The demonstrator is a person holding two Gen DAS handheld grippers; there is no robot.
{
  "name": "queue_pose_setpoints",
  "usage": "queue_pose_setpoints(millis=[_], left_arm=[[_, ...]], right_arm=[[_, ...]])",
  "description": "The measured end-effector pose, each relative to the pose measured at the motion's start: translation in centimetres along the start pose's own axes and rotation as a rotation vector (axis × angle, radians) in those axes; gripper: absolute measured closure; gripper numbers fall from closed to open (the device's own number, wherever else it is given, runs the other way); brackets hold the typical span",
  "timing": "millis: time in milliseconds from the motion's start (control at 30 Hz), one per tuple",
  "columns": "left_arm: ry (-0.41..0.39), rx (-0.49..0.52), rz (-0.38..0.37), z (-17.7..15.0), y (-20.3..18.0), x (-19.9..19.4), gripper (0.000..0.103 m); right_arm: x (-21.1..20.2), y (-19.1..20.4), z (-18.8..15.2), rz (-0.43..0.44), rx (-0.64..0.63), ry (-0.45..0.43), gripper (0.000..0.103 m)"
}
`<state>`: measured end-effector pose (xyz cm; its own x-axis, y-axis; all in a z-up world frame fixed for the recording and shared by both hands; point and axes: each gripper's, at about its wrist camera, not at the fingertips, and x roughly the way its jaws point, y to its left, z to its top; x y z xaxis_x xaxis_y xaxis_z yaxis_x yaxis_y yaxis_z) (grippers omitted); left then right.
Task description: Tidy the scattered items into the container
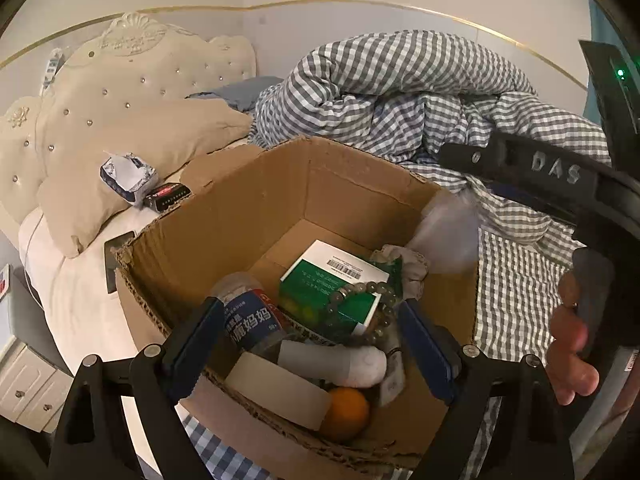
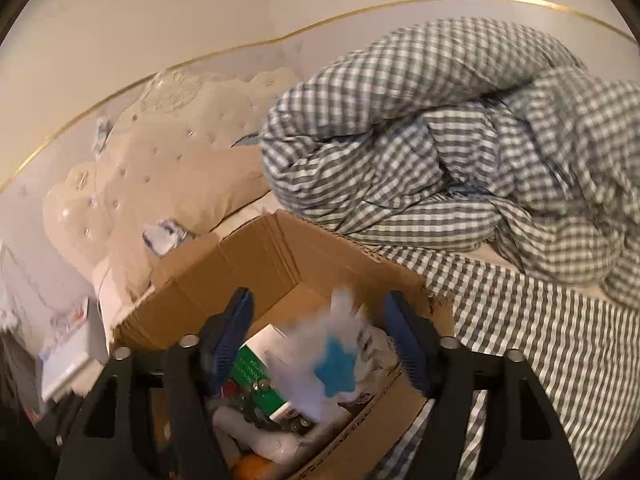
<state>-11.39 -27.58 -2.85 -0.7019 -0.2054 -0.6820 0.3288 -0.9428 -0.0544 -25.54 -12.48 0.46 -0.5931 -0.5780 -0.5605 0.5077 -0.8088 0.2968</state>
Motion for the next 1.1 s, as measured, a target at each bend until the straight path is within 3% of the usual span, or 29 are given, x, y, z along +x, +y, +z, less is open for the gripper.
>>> queue_pose_setpoints(millis=[33, 200, 267, 333, 400, 567, 700, 867, 1100], left_arm=[[0.002, 0.007, -0.01, -0.2, -0.3, -0.1, 0.012], [-0.009, 0.016, -0.03, -1.0, -2.1, -1.6, 0.011], [-0.022, 0.016, -0.031, -1.5, -3.3, -2.8, 0.0], [-0.044, 0.034, -0.038, -2.0, -5.2, -4.4, 0.0], [-0.061, 0.085, -0.098, -2.8, -7.8, -6.2, 0.0], [-0.112, 0.201, -0.162, -4.9, -14.5, -10.5, 0.0], [-0.122, 0.284, -0.214, -7.2, -19.5, -13.0, 0.0], [-0.112, 0.308, -0.216, -9.3, -21.5, -14.2, 0.0], [-0.107, 0.279, -0.183, -9.4, -19.5, -15.5, 0.0]], right_arm=[[-0.5, -0.4, -0.1, 0.011, 0.021, -0.021, 0.006], [-4.4, -2.7, -0.8, -0.075, 0.027, -0.007, 0.005], [-7.2, -3.6, -2.3, -0.146, 0.002, -0.016, 0.005], [-10.7, -4.8, -4.5, -0.233, -0.011, -0.049, 0.005], [-15.0, -6.7, -7.2, -0.316, 0.032, -0.06, 0.004], [-23.8, -11.1, -12.7, -0.483, 0.167, -0.036, 0.0], [-28.0, -13.2, -16.2, -0.627, 0.206, 0.021, 0.0], [-31.2, -12.3, -18.6, -0.634, 0.203, -0.027, 0.0], [-32.7, -10.8, -18.9, -0.578, 0.21, -0.054, 0.0]])
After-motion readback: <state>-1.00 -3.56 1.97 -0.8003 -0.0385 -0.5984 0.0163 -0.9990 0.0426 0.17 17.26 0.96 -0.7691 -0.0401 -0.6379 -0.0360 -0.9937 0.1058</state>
